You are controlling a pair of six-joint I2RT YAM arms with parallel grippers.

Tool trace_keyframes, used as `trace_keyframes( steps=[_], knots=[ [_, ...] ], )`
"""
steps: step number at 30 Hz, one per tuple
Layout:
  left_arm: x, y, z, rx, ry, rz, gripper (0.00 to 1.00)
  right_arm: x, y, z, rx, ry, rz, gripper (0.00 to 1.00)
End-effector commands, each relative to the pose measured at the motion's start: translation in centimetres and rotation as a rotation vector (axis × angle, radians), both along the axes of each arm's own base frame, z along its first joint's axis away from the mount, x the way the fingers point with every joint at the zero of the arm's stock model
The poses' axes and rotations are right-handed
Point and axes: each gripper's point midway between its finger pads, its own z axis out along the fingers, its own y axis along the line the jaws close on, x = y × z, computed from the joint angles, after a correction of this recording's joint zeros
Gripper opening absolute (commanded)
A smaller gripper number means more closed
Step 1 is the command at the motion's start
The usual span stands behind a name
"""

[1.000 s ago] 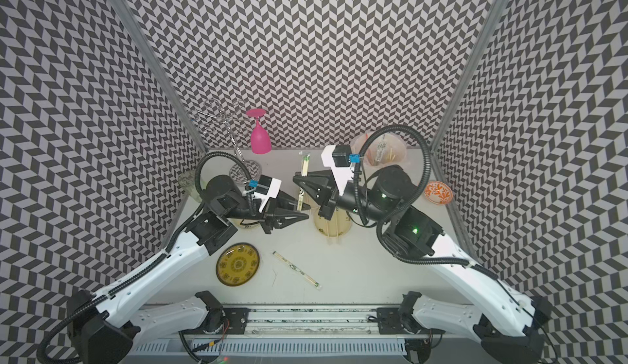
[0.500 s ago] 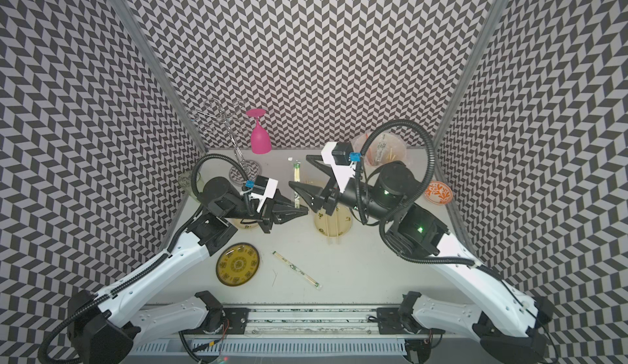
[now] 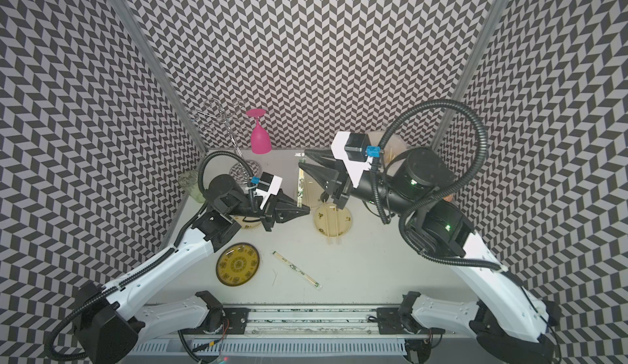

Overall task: Remove the packaging of disposable chopsticks
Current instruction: Remove the packet bag from the disposable chopsticks.

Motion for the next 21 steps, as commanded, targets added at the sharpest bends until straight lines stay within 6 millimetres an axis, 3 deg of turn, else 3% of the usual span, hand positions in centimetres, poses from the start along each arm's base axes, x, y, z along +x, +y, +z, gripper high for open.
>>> trace_keyframes(
  steps=[1,9,12,14,21],
  knots=[
    [-0.34,0.20,0.34,-0.009,-0.012,-0.018,0.00,0.16,0.33,-0.25,-0.029,-0.009,0.002,0.27],
    [-0.53,0.27,0.25,-0.008,-0.017,-0.023,0.00,0.24,0.94,-0.09,-0.035,-0.008,0.022,0.26],
    [-0.62,0.33,0.18,-0.007,-0.019,-0.022,0.00,0.55,0.87,0.02,-0.031,-0.005,0.005,0.32],
    [-0.66,0.36,0.16,-0.008,-0.020,-0.022,0.00,0.74,0.79,0.13,-0.032,-0.001,-0.007,0.43],
    [-1.24,0.52,0.03,-0.004,-0.027,-0.050,0.00,0.60,1.16,-0.13,-0.047,0.016,0.016,0.44]
  ],
)
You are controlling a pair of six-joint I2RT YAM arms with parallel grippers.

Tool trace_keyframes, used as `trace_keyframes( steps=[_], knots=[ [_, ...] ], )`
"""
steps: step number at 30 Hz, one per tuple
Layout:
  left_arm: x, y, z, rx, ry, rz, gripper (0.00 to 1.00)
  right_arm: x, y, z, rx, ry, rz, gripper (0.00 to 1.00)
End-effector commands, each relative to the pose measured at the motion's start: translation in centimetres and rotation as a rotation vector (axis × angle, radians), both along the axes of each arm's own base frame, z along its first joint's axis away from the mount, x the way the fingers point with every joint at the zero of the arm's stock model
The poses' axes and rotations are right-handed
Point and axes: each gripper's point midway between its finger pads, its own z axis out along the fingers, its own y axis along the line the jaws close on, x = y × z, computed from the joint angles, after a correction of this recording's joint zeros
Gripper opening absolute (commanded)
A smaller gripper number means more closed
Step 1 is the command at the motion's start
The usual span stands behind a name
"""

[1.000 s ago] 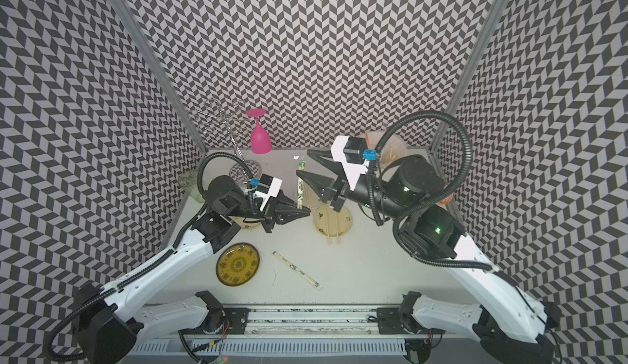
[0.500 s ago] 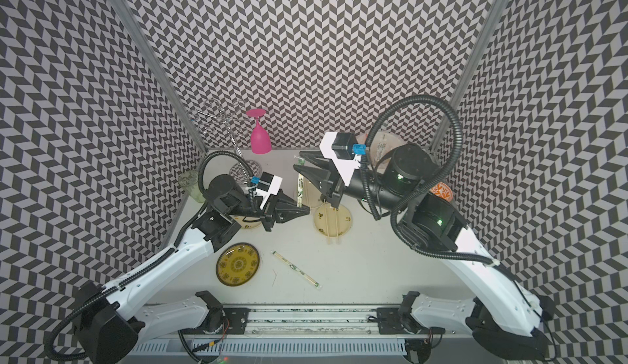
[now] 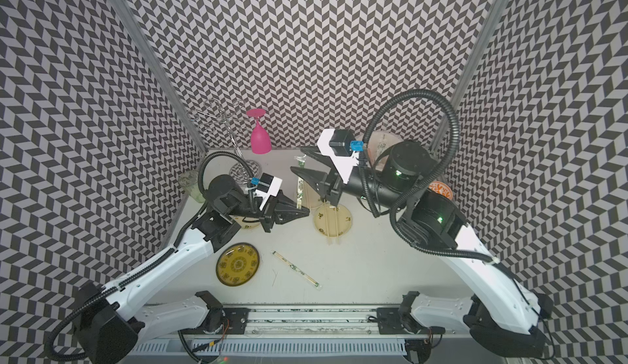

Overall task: Remove the packaging of disposable chopsticks
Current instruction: Remove the packet bag from the disposable chopsticks.

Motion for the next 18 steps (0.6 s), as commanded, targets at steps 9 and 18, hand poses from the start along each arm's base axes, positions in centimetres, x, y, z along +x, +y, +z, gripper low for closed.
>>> trace_keyframes(
  steps=[9,18],
  knots=[
    [-0.77,0.34,0.02,-0.002,-0.015,-0.029,0.00,-0.76,-0.01,1.01,0.019,-0.031,0.036,0.20],
    [-0.35,0.08,-0.45,0.012,0.010,-0.027,0.00,-1.03,-0.35,1.06,0.024,-0.047,0.033,0.03]
  ],
)
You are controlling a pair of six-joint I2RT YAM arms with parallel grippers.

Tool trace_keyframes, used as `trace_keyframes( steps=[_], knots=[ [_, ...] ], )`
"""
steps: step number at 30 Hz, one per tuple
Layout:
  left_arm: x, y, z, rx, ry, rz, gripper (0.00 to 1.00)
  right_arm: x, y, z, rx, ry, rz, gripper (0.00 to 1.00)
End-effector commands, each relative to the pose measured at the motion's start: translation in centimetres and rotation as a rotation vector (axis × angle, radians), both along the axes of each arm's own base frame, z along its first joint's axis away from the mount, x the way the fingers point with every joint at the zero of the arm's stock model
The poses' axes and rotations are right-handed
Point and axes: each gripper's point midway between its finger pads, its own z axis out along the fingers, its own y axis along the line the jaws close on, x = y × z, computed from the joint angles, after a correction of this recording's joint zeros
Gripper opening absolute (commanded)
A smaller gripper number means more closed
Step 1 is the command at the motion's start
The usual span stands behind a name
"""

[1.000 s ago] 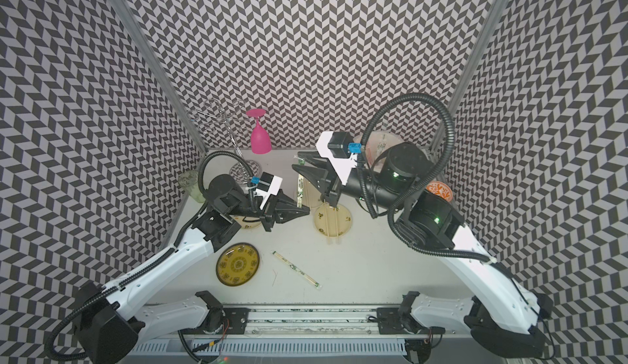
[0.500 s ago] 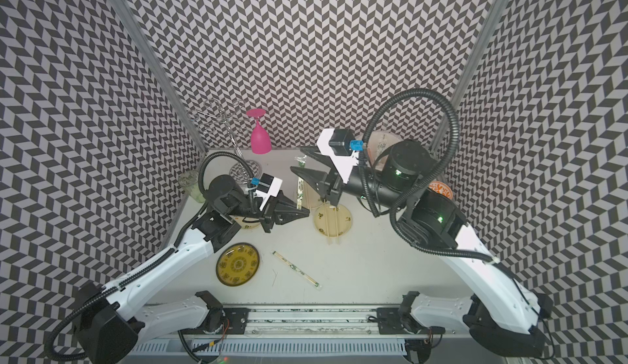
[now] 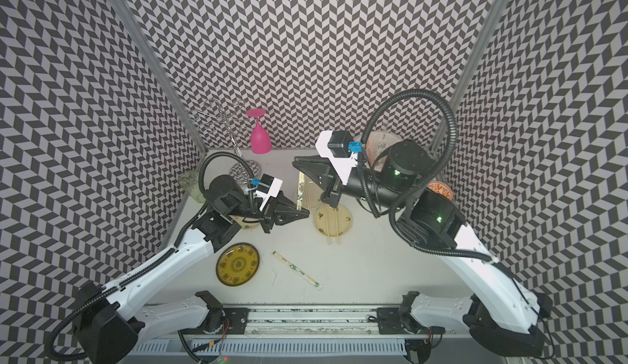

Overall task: Remove the packaging of disposable chopsticks
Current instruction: Remove the packet bag from the disposable chopsticks.

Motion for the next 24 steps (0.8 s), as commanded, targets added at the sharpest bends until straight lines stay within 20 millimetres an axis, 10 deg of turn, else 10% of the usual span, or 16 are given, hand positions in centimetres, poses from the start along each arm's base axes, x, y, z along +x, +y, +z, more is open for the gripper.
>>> trace_keyframes(
  steps=[1,24],
  knots=[
    [-0.1,0.0,-0.3,0.009,0.011,-0.012,0.00,-0.4,-0.7,1.2,0.027,-0.055,-0.009,0.04],
    [0.0,-0.3,-1.2,0.032,0.038,-0.024,0.00,1.6,-1.5,0.5,-0.004,-0.074,-0.144,0.13]
  ],
)
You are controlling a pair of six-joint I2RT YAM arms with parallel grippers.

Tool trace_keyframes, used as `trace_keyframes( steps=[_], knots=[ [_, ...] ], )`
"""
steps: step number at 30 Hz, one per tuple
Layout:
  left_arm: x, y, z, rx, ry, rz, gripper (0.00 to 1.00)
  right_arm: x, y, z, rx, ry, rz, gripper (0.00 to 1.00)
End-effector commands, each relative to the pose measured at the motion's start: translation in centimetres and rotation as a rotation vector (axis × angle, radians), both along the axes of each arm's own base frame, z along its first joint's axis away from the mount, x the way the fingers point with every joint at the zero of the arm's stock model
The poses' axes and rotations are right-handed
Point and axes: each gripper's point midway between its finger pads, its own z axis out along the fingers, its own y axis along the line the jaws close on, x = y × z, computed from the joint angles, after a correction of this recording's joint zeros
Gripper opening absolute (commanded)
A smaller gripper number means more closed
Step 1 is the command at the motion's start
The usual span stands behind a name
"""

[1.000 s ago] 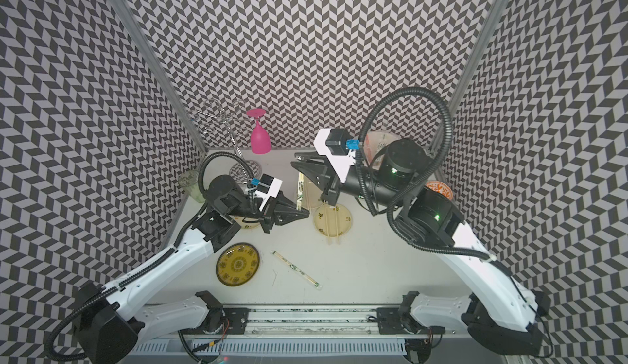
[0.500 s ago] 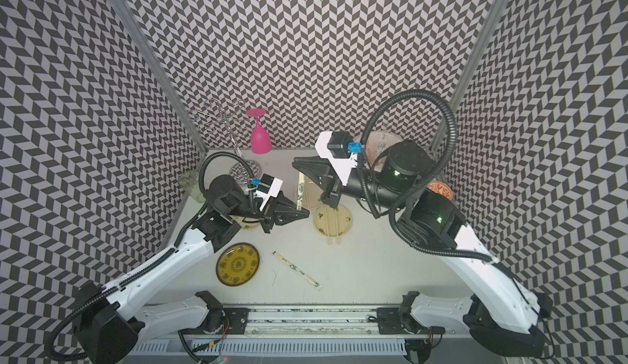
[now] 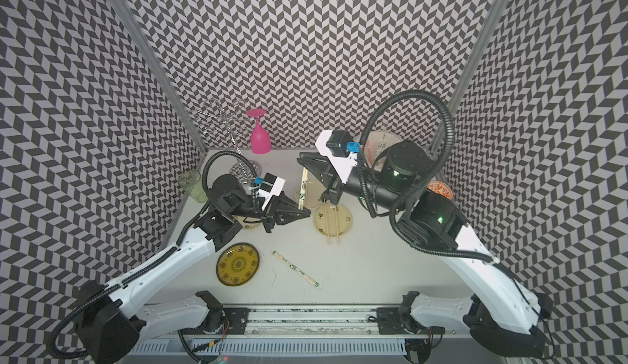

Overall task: Remove the packaging of disposable chopsticks
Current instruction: Remove the packet bag from the disposable chopsticks.

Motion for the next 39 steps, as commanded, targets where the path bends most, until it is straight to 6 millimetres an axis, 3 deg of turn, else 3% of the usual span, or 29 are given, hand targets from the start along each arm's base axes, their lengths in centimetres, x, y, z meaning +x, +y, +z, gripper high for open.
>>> trace_keyframes(
  steps=[1,4,8,12,19,23,27,30,35,39],
  knots=[
    [-0.3,0.0,-0.4,0.009,0.003,-0.021,0.00,-0.2,-0.6,1.0,0.024,-0.049,-0.020,0.15],
    [-0.2,-0.1,-0.5,0.011,0.006,-0.021,0.00,-0.3,-0.6,1.0,0.026,-0.050,-0.013,0.17],
    [-0.2,-0.1,-0.4,0.010,0.007,-0.019,0.00,-0.3,-0.6,1.0,0.023,-0.049,-0.012,0.05],
    [-0.2,-0.1,-0.4,0.010,0.007,-0.018,0.00,-0.3,-0.8,1.1,0.026,-0.050,-0.018,0.00],
    [0.7,-0.1,-0.1,0.007,0.026,0.035,0.00,0.9,-1.0,-0.1,-0.018,-0.061,-0.090,0.00],
    [1.6,0.2,0.9,-0.018,0.070,0.059,0.00,2.3,-0.6,-3.1,-0.088,-0.103,-0.249,0.00],
    [1.5,0.2,1.2,-0.029,0.088,0.032,0.00,3.9,-0.2,-8.3,-0.235,-0.267,-0.596,0.00],
    [1.4,0.3,1.3,-0.032,0.085,0.032,0.00,4.4,0.2,-12.1,-0.358,-0.408,-0.743,0.00],
    [1.9,0.5,1.4,-0.038,0.080,0.066,0.00,3.3,1.7,-15.1,-0.384,-0.425,-0.691,0.00],
    [2.2,0.7,1.6,-0.052,0.089,0.078,0.00,2.9,2.9,-19.2,-0.480,-0.391,-0.681,0.00]
  ],
)
